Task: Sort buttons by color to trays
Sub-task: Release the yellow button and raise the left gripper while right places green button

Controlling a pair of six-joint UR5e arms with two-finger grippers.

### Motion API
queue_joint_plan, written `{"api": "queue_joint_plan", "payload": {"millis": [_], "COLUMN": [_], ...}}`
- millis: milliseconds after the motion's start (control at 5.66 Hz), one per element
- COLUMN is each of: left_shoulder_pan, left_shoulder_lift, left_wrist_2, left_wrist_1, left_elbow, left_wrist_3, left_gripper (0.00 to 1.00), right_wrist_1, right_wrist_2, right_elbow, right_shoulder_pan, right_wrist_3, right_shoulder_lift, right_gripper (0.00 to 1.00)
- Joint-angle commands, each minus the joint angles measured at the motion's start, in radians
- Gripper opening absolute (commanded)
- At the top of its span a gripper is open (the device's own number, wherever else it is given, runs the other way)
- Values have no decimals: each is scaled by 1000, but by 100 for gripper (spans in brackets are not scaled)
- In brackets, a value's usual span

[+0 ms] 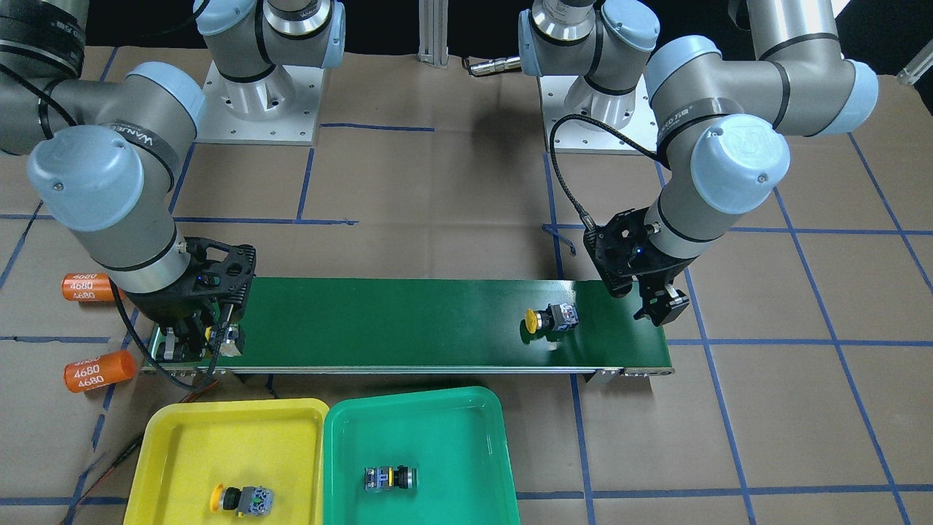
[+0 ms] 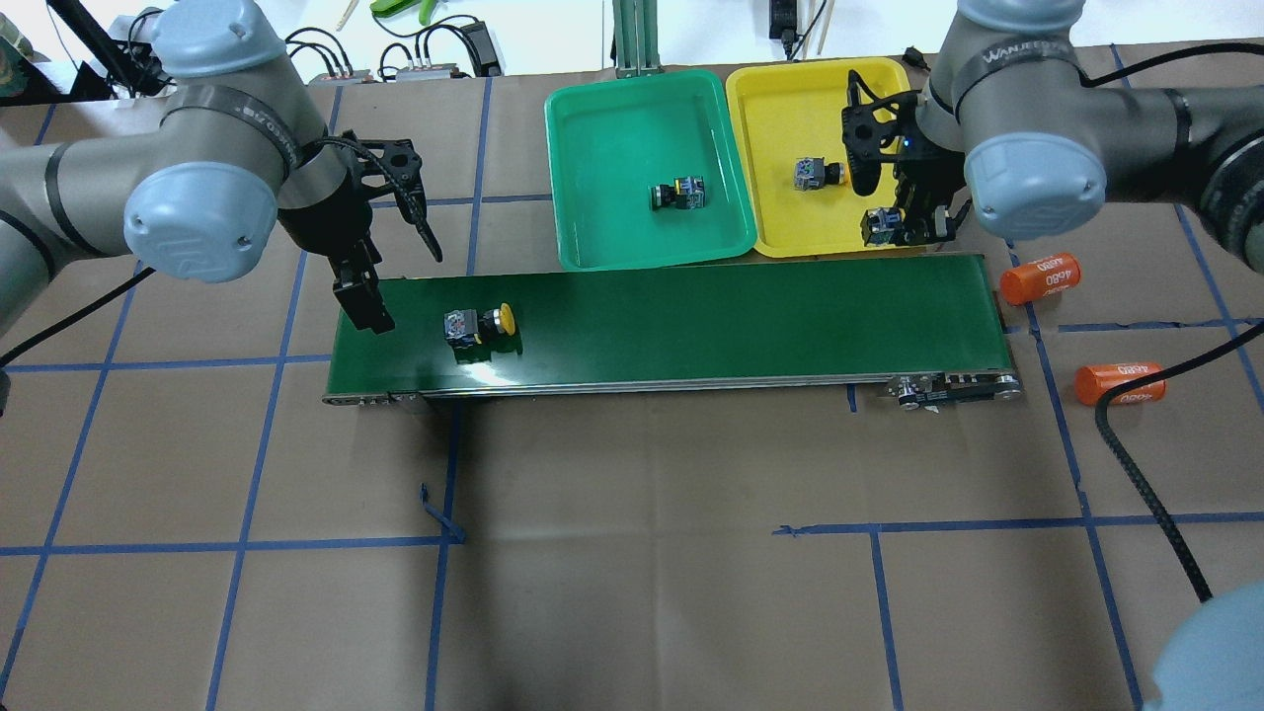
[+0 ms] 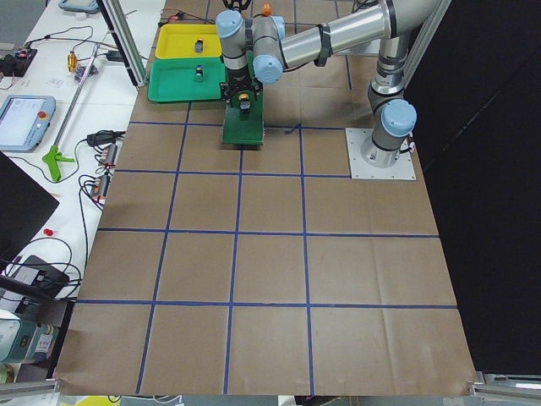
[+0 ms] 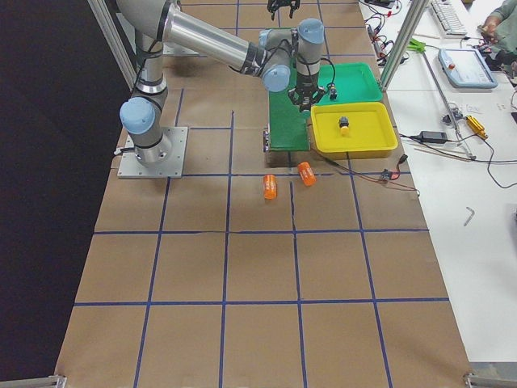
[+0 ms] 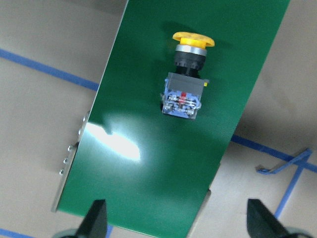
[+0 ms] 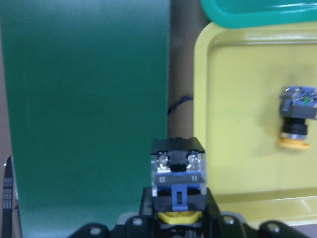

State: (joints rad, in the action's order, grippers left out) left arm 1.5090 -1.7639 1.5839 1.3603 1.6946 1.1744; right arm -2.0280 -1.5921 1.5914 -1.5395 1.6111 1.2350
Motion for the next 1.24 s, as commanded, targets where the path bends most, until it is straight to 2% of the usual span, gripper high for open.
{"api": "queue_joint_plan", "payload": {"millis": [0,353,530,707,884,1060], "left_shoulder_pan": [16,53,51,47,27,25], "left_shoulder_lift": [79,144,171,190,190,182], "left_wrist_2": [-7,-12,-10,-4,-4,-10], "left_wrist_1": [124,230,259,301,328,324], "left_elbow": [-59,-142,-191,-214,-234,-234], "left_wrist_3": [-452,-809,-1016,-1057,-1059,-1064], "left_gripper": [98,98,98,98,98,98], "right_wrist_1": [122,117,109,83,56,-8], "right_wrist_2": [14,17,49,101,103,185], "right_elbow": [-326,-598,-660,-660,-660,-659], "right_shoulder_pan": [-106,-192,-212,-217,-217,-217], "right_wrist_3": [-103,-254,-278,-311,-304,-306], "right_shoulder_lift": [-200,-444,-518,-544,-557,-569], "right_gripper": [6,7,7,7,14,99]}}
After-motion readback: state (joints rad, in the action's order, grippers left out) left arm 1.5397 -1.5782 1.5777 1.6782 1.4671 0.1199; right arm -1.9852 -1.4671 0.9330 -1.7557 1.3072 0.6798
